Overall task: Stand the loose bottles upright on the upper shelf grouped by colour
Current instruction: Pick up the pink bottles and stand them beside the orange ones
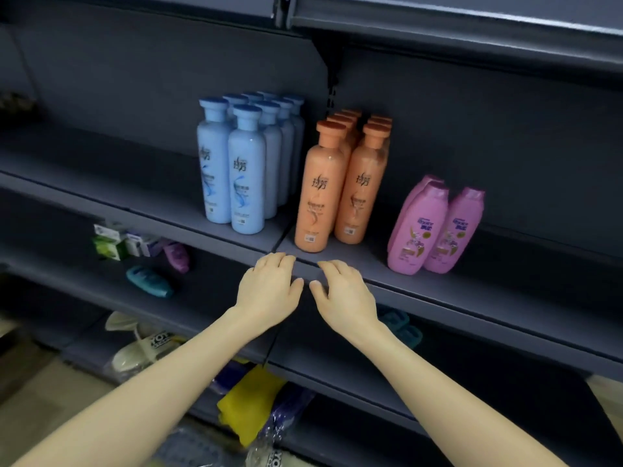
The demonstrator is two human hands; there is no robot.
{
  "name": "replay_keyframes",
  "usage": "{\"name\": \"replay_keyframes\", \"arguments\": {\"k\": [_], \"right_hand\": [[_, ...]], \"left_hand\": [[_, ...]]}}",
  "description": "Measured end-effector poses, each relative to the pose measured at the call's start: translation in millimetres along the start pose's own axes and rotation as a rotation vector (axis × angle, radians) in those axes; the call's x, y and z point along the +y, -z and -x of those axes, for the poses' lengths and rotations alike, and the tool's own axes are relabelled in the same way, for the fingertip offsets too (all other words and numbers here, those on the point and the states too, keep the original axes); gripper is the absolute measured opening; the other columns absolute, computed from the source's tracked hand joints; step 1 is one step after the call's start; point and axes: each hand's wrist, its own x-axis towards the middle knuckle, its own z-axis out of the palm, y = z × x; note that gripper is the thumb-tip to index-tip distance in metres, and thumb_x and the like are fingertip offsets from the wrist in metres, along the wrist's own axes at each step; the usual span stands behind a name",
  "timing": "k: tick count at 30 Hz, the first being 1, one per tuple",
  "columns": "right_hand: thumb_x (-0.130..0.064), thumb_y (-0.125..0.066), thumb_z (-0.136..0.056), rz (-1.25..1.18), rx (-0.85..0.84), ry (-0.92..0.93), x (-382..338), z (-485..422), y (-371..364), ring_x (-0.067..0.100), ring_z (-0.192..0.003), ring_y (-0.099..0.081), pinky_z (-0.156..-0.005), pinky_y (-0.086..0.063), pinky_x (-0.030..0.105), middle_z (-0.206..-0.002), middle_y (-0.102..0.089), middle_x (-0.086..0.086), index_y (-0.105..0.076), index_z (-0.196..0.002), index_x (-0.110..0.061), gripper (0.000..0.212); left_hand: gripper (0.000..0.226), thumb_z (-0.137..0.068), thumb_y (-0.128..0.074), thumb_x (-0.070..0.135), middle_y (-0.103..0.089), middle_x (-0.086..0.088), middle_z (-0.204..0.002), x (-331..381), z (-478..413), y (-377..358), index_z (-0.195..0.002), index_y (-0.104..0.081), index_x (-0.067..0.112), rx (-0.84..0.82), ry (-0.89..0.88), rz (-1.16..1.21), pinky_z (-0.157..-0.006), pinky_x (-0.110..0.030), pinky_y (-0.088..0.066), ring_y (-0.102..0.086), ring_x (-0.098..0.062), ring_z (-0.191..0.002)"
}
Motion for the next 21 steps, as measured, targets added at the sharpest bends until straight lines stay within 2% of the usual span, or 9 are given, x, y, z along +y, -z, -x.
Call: {"name": "replay_keyframes", "arguments": {"k": [10, 21], "right_hand": [[-0.03, -0.041, -0.099, -0.035, -0.112, 0.244, -63.9, -9.9, -44.8, 0.02, -0.135, -0.032, -0.104, -0.033, 0.031, -0.142, -0.045, 0.0, -0.038, -0.143, -0.016, 0.046], [-0.027, -0.037, -0.101, -0.049, -0.292, 0.358, -127.5, -27.0, -94.9, 0.022, -0.133, -0.034, -0.102, -0.035, 0.034, -0.142, -0.045, 0.002, -0.038, -0.142, -0.014, 0.044]], "left_hand": [[0.048, -0.096, -0.042, 0.034, -0.038, -0.003, -0.146, -71.9, 45.9, 15.6, -0.14, -0.04, 0.014, 0.034, 0.241, -0.063, -0.102, -0.034, -0.035, -0.031, -0.019, -0.137], [0.047, -0.095, -0.044, 0.032, -0.04, -0.005, -0.144, -142.7, 82.2, 19.3, -0.137, -0.043, 0.012, -0.002, 0.46, -0.096, -0.101, -0.039, -0.039, -0.033, -0.022, -0.136]]}}
